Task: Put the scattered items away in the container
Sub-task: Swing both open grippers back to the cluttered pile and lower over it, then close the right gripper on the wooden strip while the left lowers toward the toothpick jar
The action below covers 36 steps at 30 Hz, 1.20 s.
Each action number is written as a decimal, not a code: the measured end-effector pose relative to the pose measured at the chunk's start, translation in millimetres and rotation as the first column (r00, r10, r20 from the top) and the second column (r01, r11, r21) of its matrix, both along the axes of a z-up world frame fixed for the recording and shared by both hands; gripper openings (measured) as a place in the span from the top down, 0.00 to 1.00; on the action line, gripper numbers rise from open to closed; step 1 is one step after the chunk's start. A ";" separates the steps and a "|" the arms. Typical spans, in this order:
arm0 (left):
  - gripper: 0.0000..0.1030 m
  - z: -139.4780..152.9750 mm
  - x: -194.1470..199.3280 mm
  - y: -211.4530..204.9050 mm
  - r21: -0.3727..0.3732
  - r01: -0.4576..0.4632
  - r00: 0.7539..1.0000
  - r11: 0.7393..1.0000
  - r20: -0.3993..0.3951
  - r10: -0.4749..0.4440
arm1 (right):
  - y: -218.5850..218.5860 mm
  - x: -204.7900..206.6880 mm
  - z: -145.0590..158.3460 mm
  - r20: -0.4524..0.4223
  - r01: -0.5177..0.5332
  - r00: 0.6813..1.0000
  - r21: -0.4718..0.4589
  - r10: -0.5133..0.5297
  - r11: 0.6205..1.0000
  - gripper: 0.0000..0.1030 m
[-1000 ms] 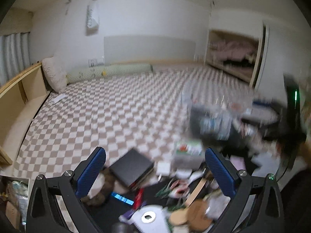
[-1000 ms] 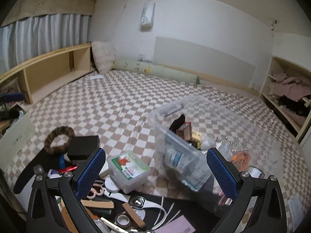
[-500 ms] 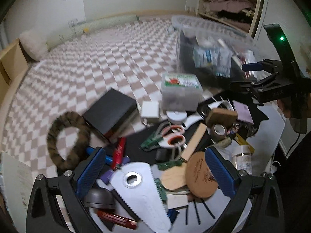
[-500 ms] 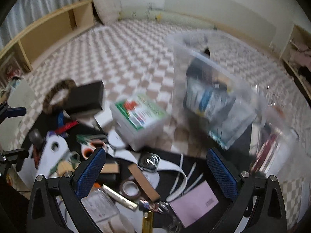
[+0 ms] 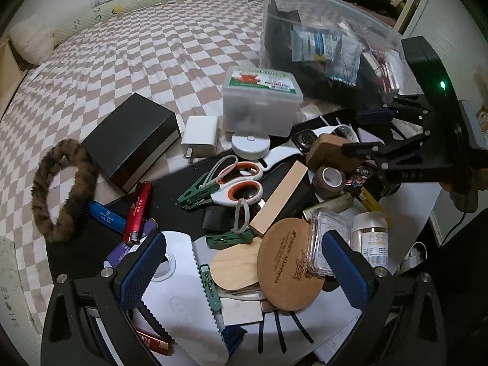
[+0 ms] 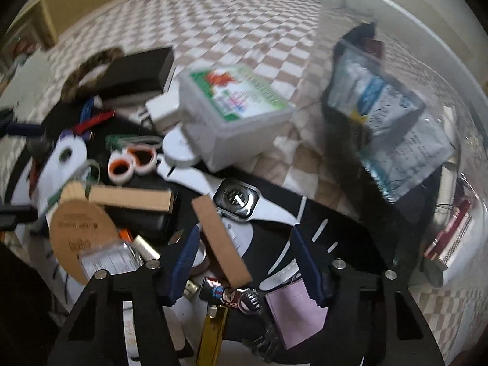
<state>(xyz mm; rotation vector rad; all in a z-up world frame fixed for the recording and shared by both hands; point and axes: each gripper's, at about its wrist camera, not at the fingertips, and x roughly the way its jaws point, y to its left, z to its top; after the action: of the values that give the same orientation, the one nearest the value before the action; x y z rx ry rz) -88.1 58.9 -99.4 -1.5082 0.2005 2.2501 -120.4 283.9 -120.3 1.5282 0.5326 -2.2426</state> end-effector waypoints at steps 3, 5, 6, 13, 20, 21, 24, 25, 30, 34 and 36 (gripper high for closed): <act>0.00 -4.0 0.0 -0.4 0.009 -0.010 1.000 1.000 0.027 0.010 | -4.7 2.3 -7.2 0.010 -0.026 1.000 0.026 0.026 0.999 0.42; 0.00 -5.2 2.3 3.1 0.010 0.000 0.999 1.000 0.032 -0.001 | -6.6 1.6 -12.6 0.021 -0.037 0.999 0.043 0.036 0.998 0.44; 0.00 -5.3 4.0 6.1 0.010 0.012 0.999 1.000 0.031 -0.012 | -7.3 0.9 -15.3 0.027 -0.041 0.999 0.050 0.040 0.998 0.47; 0.00 0.9 22.7 40.2 0.016 0.152 0.988 0.988 -0.002 -0.152 | -10.3 -2.7 -28.8 0.080 -0.059 0.995 0.070 0.053 0.996 0.70; 0.00 0.7 42.1 80.8 -0.007 0.287 0.958 0.958 -0.021 -0.287 | -9.7 0.5 -21.6 0.091 -0.047 0.995 0.053 0.042 0.998 0.77; 0.00 -0.9 44.2 86.1 -0.013 0.302 0.953 0.953 -0.018 -0.302 | -9.2 0.8 -19.7 0.090 -0.042 0.995 0.046 0.038 0.998 0.77; 0.00 -5.9 50.5 102.3 -0.029 0.345 0.938 0.938 -0.008 -0.346 | -5.3 -0.1 -12.6 0.084 -0.020 0.996 0.022 0.018 1.000 0.78; 0.00 -7.3 52.3 106.6 -0.033 0.357 0.934 0.933 -0.006 -0.358 | -2.4 -1.2 -9.0 0.081 -0.007 0.997 0.008 0.006 1.000 0.78; 0.02 -14.1 61.8 129.2 -0.080 0.416 0.908 0.906 -0.027 -0.419 | 19.8 -11.1 8.4 0.089 0.080 0.993 -0.079 -0.073 0.994 0.77; 0.06 -20.0 62.1 143.7 -0.096 0.445 0.893 0.890 -0.024 -0.449 | 30.2 -12.4 17.7 0.077 0.136 0.989 -0.115 -0.128 0.984 0.77; 0.17 -23.5 61.5 150.6 -0.095 0.460 0.886 0.883 -0.007 -0.463 | 34.3 -12.8 25.4 0.072 0.164 0.985 -0.136 -0.155 0.977 0.77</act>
<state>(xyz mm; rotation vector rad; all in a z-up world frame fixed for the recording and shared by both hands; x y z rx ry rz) -26.6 209.4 -123.0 -1.2996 0.6125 1.8975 -133.2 318.2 -94.9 1.6107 0.2336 -2.2880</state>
